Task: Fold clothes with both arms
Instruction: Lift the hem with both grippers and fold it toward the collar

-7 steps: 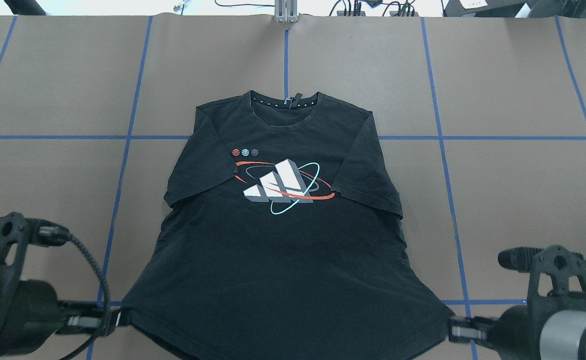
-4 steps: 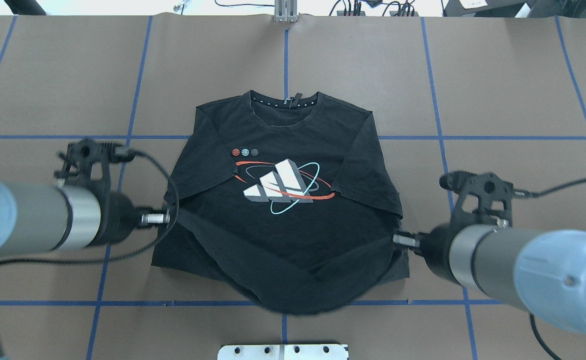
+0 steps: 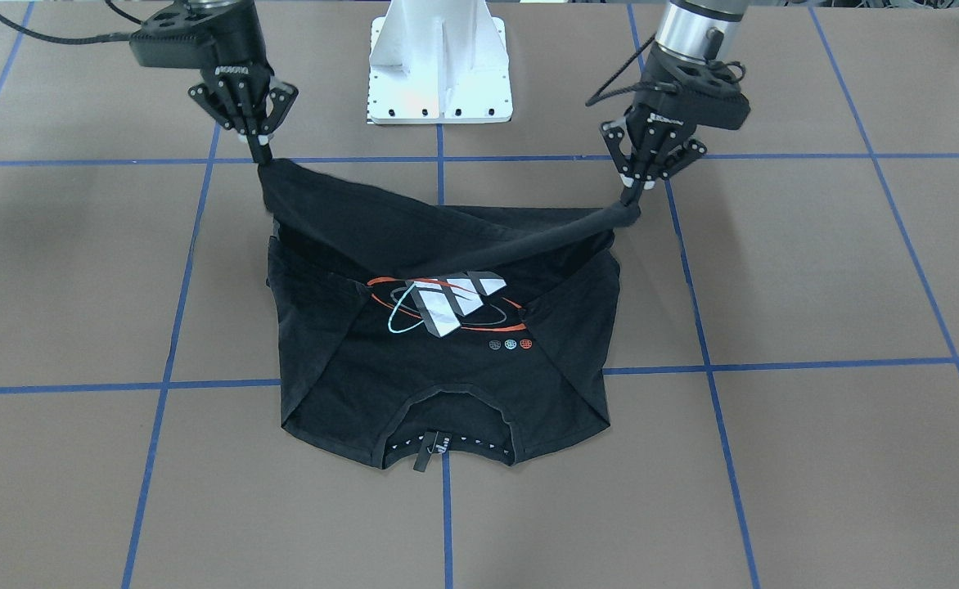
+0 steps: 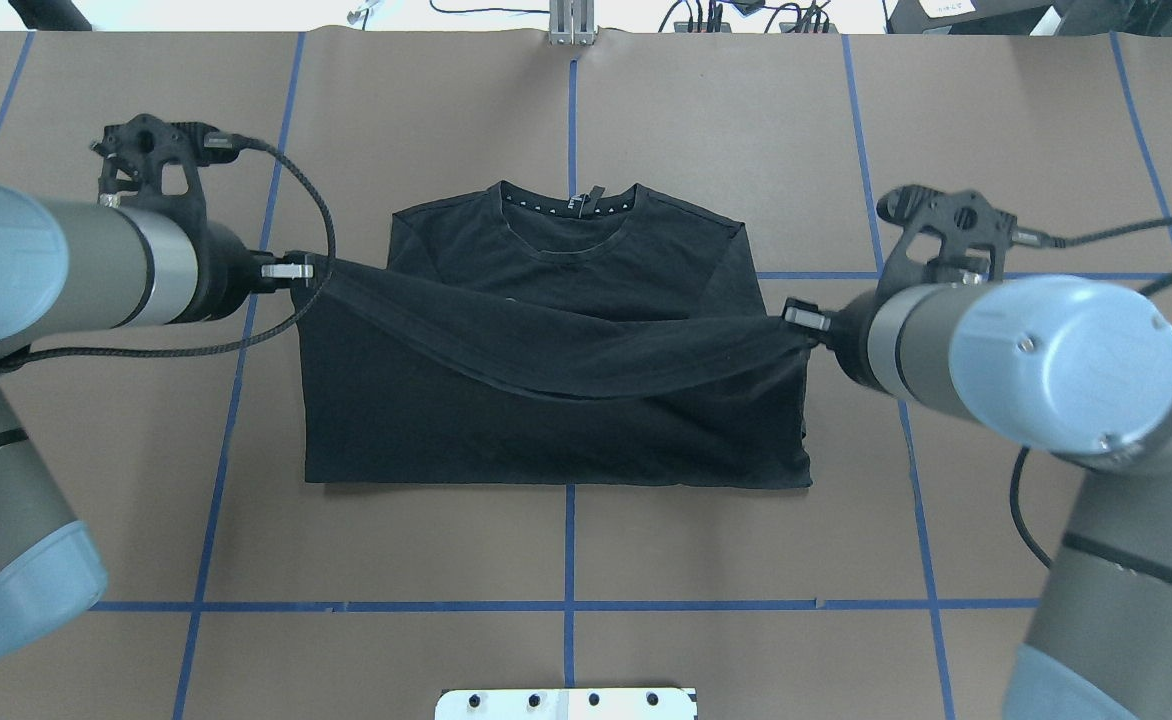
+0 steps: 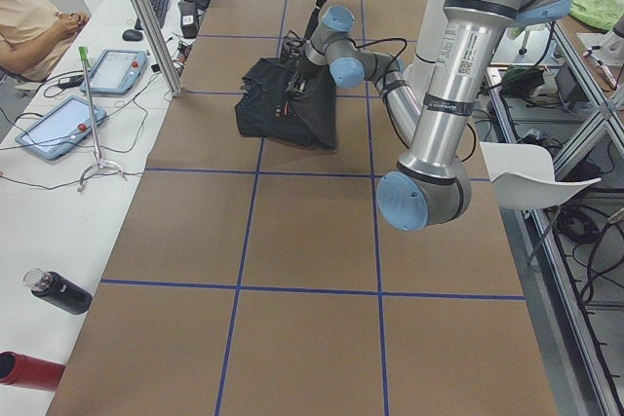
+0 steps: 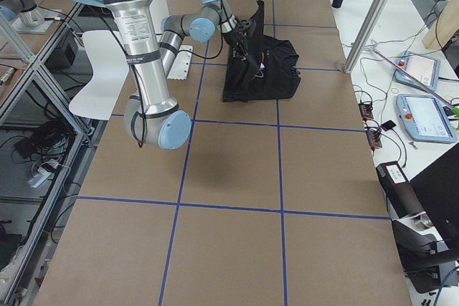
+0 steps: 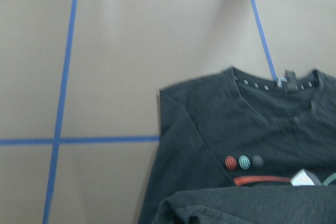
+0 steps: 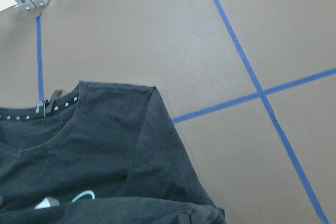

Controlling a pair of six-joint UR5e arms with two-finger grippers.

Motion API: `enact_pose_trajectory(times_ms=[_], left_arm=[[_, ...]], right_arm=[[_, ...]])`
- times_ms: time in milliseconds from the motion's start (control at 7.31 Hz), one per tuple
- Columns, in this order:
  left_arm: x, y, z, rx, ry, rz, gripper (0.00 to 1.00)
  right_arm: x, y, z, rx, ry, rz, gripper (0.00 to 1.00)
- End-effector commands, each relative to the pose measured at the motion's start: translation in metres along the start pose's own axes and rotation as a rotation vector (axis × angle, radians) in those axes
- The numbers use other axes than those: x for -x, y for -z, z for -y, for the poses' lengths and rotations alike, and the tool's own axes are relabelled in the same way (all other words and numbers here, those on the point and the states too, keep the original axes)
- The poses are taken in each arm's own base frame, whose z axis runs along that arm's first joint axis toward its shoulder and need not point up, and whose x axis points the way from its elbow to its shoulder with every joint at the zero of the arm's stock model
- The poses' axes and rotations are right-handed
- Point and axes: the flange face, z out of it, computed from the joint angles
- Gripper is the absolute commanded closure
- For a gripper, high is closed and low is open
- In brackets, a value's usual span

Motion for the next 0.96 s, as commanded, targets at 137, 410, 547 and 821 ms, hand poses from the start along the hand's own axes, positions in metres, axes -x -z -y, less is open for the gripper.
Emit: enact_pose_trajectory(times_ms=[137,410,547,821], left_arm=[[0.011,-0.088,0.037,-0.058,0.023,0.054,1.00],[-0.001,-0.143,0.052,-0.061,-0.033,0.120,1.00],[0.004,-0.166,0.051,-0.058,-0.040,0.124,1.00],[0.025,-0.204,0.046,-0.057,-0.077,0.134,1.00]], right_arm=[[0.019,-0.043,0.054,-0.067,-0.020,-0.060,1.00],[0.033,-0.101,0.063,-0.077,-0.030,-0.071,1.00],[0.030,-0.133,0.070,-0.085,-0.036,-0.070,1.00],[0.020,-0.159,0.079,-0.094,-0.042,-0.089,1.00]])
